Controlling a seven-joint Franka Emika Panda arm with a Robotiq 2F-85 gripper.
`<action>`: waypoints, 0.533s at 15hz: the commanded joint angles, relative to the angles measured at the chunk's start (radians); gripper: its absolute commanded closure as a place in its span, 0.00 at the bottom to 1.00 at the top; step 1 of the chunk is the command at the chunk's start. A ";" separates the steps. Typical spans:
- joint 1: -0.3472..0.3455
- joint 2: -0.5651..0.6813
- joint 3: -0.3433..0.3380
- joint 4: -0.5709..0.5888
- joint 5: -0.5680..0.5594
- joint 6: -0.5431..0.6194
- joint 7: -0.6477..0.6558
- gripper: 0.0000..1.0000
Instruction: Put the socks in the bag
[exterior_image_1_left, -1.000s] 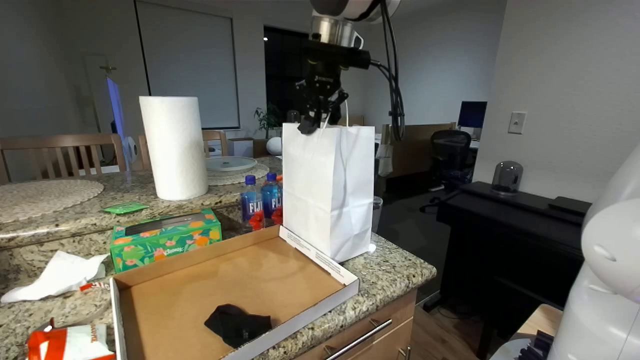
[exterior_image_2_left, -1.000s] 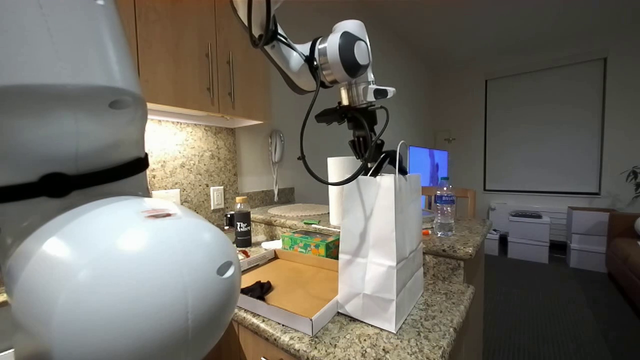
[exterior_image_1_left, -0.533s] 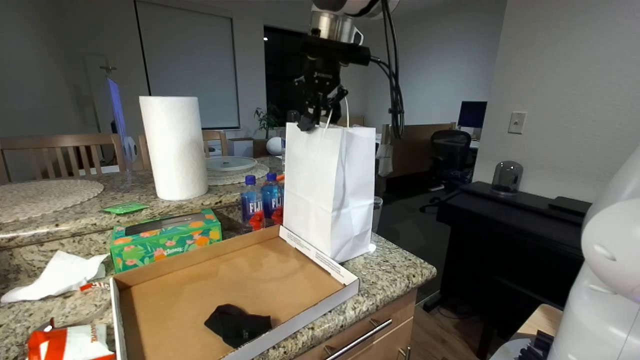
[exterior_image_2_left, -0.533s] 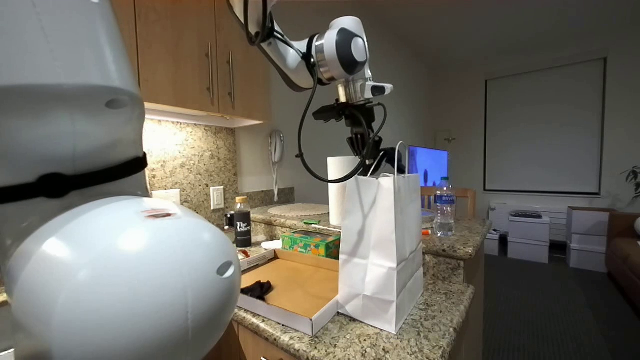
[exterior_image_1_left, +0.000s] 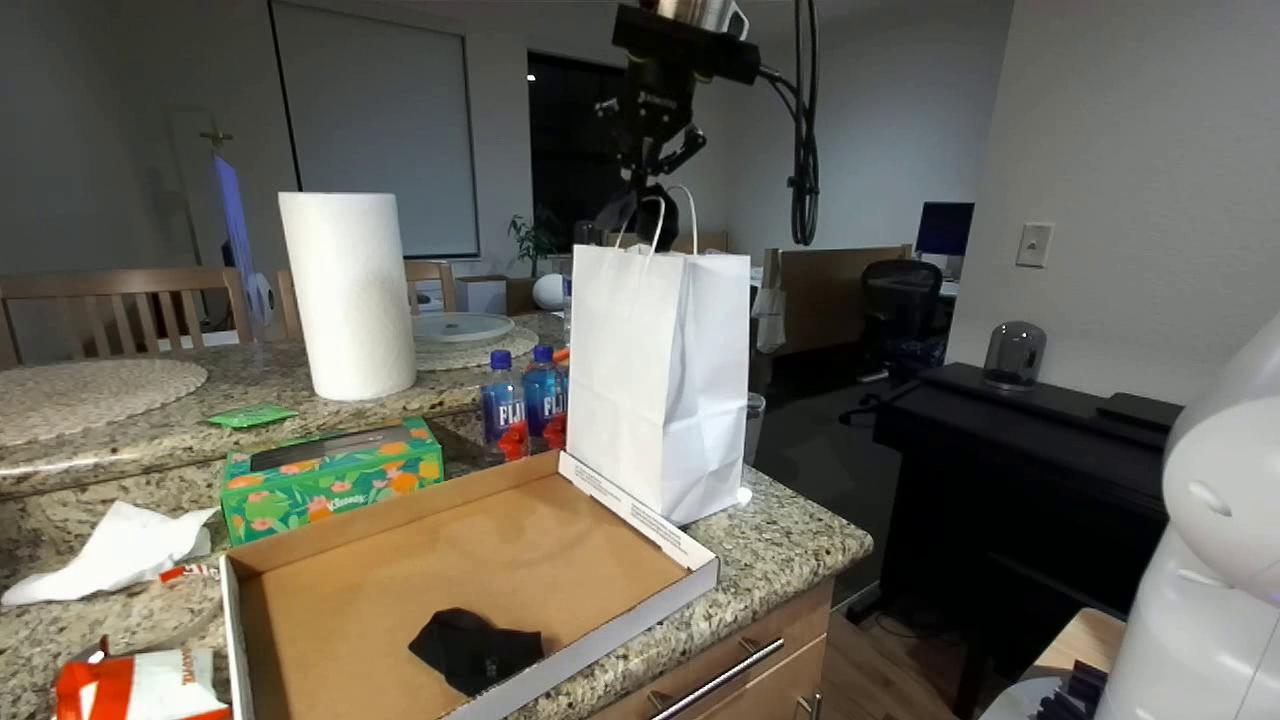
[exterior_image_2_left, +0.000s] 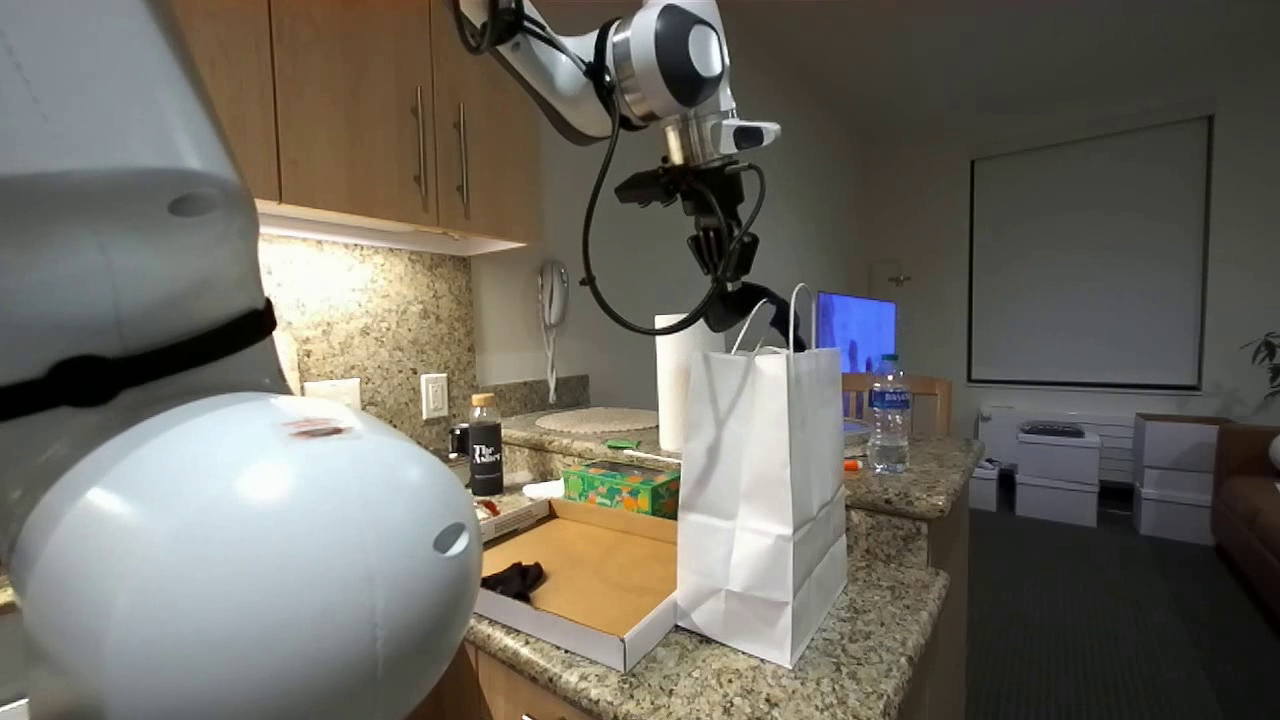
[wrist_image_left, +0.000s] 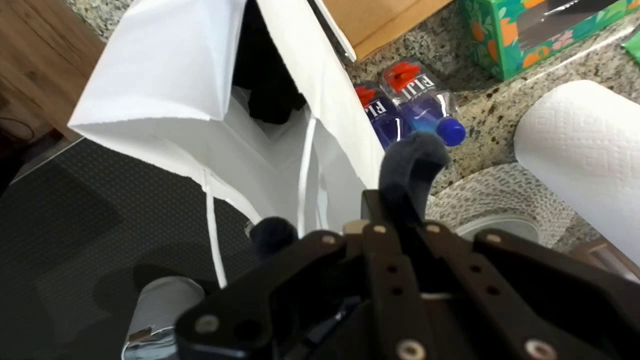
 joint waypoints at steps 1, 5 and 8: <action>0.008 -0.087 -0.044 -0.037 0.101 0.020 -0.065 0.92; -0.004 -0.116 -0.086 -0.034 0.189 0.022 -0.093 0.92; -0.004 -0.117 -0.124 -0.035 0.258 0.013 -0.135 0.92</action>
